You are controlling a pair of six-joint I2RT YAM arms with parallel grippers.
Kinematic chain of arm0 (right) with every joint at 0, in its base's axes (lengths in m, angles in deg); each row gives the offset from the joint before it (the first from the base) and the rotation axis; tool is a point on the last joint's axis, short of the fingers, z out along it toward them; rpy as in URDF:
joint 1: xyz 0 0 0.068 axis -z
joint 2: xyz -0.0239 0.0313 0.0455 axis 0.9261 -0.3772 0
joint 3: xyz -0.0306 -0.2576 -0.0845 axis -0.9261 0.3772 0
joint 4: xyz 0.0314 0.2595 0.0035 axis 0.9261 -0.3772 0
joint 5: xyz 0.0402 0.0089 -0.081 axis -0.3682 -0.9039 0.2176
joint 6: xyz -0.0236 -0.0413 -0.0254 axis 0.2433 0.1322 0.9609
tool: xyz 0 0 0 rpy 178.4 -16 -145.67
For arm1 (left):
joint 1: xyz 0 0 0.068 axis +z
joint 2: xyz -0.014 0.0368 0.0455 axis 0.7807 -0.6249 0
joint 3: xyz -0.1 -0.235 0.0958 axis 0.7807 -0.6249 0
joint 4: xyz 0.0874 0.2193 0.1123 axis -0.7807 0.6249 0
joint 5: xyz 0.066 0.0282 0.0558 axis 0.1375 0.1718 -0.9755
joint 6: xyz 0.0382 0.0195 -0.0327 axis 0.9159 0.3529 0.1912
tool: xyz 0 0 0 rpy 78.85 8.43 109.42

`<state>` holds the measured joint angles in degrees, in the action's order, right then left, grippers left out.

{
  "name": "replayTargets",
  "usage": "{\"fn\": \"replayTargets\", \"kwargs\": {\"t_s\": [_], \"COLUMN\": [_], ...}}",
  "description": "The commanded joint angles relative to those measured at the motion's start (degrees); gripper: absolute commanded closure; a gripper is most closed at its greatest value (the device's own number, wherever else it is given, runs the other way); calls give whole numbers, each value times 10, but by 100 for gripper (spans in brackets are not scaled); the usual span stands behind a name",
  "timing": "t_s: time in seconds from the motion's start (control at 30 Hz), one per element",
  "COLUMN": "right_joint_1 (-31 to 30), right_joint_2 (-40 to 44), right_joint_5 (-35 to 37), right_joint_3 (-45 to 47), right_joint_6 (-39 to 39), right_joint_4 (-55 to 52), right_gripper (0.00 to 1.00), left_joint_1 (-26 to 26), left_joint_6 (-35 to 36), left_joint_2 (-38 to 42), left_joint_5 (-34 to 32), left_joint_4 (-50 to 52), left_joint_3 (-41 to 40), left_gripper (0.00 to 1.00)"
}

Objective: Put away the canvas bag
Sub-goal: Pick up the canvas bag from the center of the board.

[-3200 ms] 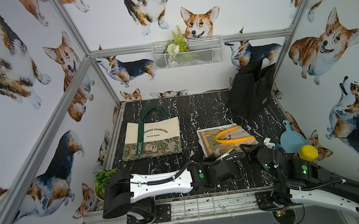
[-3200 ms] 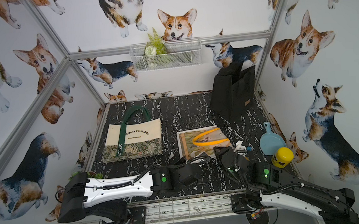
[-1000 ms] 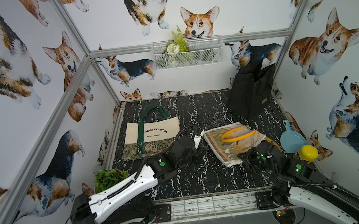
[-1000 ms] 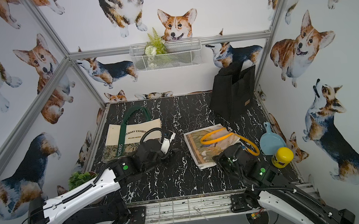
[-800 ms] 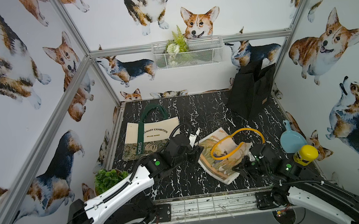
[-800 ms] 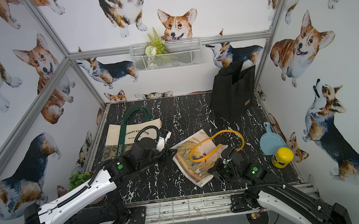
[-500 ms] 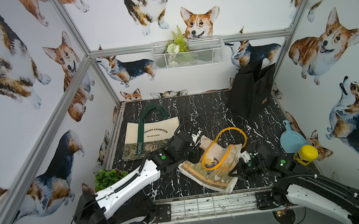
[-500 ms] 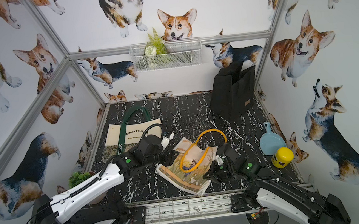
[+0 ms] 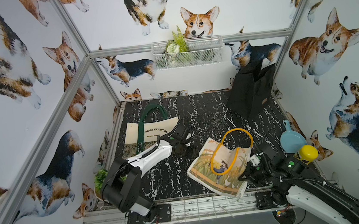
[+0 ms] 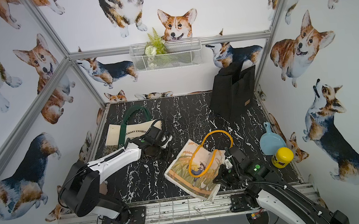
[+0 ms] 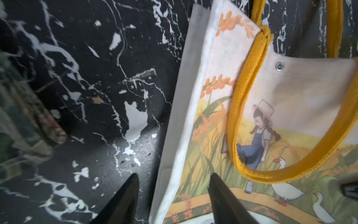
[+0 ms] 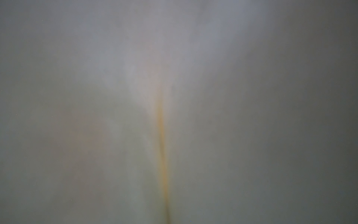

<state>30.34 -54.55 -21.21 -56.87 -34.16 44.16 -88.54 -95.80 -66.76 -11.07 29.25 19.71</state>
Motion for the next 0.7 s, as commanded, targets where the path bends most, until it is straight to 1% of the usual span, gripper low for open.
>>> {"fn": "replayTargets", "kwargs": {"t_s": [0.0,0.23,0.47,0.53,0.67], "right_joint_1": [0,1,1,1,1], "right_joint_2": [2,6,3,3,4], "right_joint_5": [6,6,6,5,5], "right_joint_3": [3,4,4,6,8], "right_joint_6": [13,16,12,8,4], "right_joint_4": [-28,-27,-14,-7,-1], "right_gripper": [100,100,100,100,100], "left_joint_1": [2,3,2,0,-15], "left_joint_6": [-57,-81,-138,-154,-162], "left_joint_2": [-2,-22,-9,-4,6], "left_joint_5": [60,81,130,145,151], "left_joint_4": [-13,-52,-136,-156,-163], "left_joint_3": [-31,-99,-157,-163,-159], "left_gripper": [39,38,37,37,35]}}
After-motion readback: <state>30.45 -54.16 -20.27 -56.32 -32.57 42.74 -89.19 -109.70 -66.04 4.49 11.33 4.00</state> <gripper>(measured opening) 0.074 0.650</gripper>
